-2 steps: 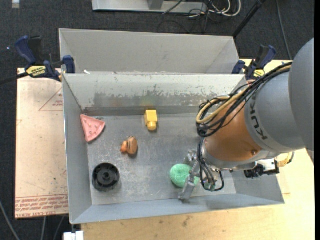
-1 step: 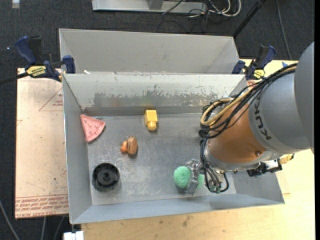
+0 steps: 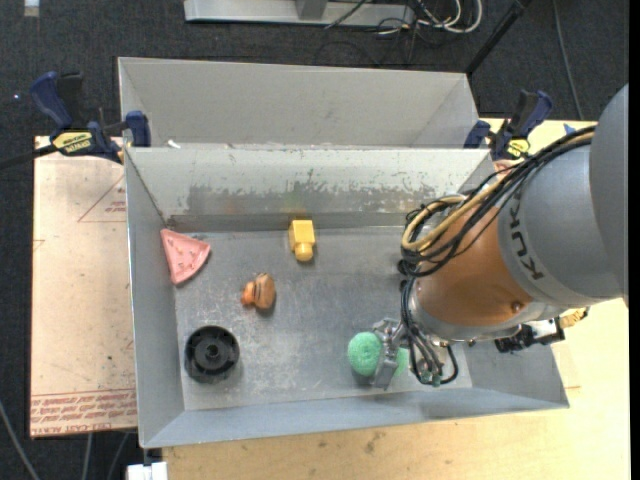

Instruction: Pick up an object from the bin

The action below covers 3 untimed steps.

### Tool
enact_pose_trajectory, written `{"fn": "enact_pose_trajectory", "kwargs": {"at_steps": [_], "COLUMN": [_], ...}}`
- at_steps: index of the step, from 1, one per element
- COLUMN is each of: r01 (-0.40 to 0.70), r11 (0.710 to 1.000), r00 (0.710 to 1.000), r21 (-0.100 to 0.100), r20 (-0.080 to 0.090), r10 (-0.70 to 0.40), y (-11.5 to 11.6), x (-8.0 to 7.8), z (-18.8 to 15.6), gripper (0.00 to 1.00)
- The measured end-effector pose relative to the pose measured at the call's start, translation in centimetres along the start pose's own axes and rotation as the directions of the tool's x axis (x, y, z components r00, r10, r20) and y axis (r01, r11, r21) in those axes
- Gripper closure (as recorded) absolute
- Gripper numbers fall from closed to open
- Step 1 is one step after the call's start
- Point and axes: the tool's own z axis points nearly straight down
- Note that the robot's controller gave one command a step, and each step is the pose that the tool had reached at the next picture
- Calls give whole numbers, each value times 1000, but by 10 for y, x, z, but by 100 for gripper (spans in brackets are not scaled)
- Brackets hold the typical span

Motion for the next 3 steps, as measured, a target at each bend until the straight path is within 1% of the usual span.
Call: {"fn": "enact_pose_trajectory", "kwargs": {"at_steps": [1,2,3], "r01": [0,1,2], "r11": [1000,1000,1000], "r00": [1000,1000,1000], "r21": [0,1,-3], "r20": [-3,-8,7], "r10": [0,-1,-2], "y": [0,0,1], "x": [1,2,-1], "z": [-2,-13,-123], "gripper": [100,100,100]}}
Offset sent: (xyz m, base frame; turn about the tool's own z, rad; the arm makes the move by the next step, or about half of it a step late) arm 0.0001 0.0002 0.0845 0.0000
